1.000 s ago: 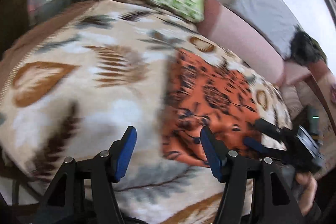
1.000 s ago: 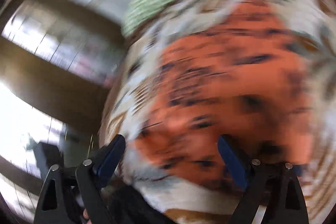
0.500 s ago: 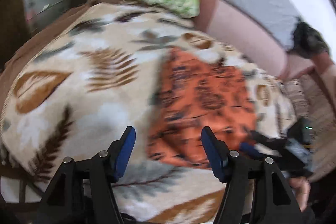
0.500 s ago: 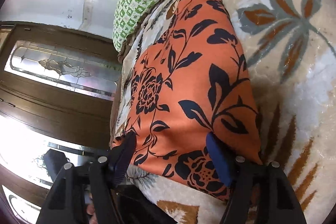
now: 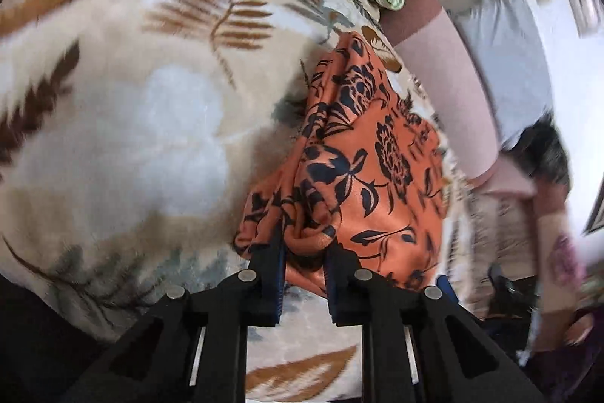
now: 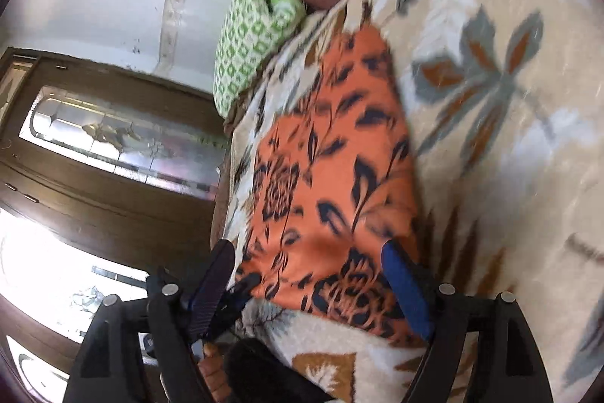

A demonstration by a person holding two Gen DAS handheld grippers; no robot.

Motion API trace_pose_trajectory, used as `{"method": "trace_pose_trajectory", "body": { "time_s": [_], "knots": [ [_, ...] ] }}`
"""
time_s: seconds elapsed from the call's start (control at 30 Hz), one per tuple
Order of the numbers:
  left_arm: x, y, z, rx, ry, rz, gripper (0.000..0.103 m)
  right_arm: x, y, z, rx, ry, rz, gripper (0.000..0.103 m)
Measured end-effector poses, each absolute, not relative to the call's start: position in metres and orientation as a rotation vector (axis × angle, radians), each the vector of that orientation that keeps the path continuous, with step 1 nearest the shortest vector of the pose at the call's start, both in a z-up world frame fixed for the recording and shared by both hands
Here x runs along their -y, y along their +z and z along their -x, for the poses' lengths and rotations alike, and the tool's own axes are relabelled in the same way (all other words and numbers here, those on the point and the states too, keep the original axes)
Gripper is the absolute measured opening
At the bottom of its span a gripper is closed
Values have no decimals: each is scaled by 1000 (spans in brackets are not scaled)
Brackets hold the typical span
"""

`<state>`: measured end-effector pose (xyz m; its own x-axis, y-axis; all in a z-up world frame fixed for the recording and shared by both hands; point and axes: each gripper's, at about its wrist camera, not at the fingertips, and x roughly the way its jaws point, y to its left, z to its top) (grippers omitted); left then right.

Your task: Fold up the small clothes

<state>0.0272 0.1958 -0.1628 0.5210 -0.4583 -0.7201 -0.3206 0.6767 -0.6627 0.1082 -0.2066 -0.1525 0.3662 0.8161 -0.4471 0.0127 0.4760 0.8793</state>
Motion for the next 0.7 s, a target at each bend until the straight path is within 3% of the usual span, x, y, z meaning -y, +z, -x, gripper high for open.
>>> {"method": "trace_pose_trajectory", "body": {
  "time_s": [0.3,0.33,0.37,0.4,0.43,0.5,0.6,0.7],
  "knots": [
    [-196,-166,-23,-1059,-113,872,18,179,-182,-201,-1219,551,-798,84],
    [-196,-167,-24,-1059,-115,858,18,178,-186,-205,-1225,562,-824,81],
    [-195,-167,-24,-1059,-118,840,18,177,-187,-206,-1222,558,-832,70],
    [-196,-170,-28,-1059,-115,834,18,181,-188,-204,-1225,490,-814,36],
    [-197,-173,-30,-1058,-124,842,18,185,-192,-200,-1231,463,-834,34],
    [-197,-175,-30,-1058,-139,851,19,195,-218,-191,-1266,411,-898,34],
    [-191,-159,-27,-1051,-131,766,19,194,-206,-188,-1220,427,-843,37],
    [-188,-130,-21,-982,-115,686,19,193,-189,-188,-1217,453,-794,71]
  ]
}}
